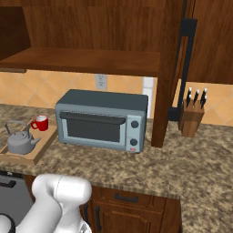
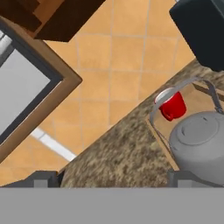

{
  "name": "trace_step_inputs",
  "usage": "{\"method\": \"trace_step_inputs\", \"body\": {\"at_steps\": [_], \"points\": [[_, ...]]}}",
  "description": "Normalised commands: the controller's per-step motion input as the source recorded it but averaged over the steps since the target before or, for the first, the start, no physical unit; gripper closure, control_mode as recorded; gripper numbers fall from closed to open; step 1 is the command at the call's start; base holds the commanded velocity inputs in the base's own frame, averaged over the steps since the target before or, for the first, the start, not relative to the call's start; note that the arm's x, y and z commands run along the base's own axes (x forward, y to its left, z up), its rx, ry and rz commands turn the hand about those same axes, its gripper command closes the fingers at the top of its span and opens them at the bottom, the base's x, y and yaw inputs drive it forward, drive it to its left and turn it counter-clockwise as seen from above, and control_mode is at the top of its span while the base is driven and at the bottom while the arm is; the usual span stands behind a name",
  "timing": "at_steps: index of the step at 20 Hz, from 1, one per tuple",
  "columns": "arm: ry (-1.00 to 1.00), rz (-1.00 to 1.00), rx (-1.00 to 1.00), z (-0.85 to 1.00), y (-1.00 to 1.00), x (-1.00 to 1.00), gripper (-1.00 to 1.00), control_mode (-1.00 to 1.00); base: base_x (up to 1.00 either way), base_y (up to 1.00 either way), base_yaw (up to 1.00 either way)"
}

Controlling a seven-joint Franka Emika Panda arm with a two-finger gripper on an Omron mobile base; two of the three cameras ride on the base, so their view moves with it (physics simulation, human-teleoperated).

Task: Pick the kettle from the counter and place it on the tray. Then pick the mug from the cabinet and place it on the tray. Then close the cabinet doors.

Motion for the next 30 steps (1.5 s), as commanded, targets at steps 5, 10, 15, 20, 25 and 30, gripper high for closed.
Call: {"method": "trace_step_inputs", "body": {"at_steps": [5, 10, 15, 20, 25, 30], "points": [[0.05, -0.04, -0.01, 0.02, 0.13, -0.04, -1.00, -1.00, 0.00, 0.00, 0.00], [0.05, -0.02, 0.00, 0.03, 0.20, 0.00, -1.00, -1.00, 0.00, 0.00, 0.00], [-0.02, -0.11, 0.00, 0.31, 0.21, -0.02, -1.00, -1.00, 0.00, 0.00, 0.00], [-0.11, -0.21, 0.00, 0.49, 0.16, -0.15, -1.00, -1.00, 0.00, 0.00, 0.00], [-0.10, -0.28, 0.00, 0.50, 0.19, -0.14, -1.00, -1.00, 0.00, 0.00, 0.00], [-0.06, -0.31, 0.00, 0.47, 0.20, -0.18, -1.00, -1.00, 0.00, 0.00, 0.00]]}}
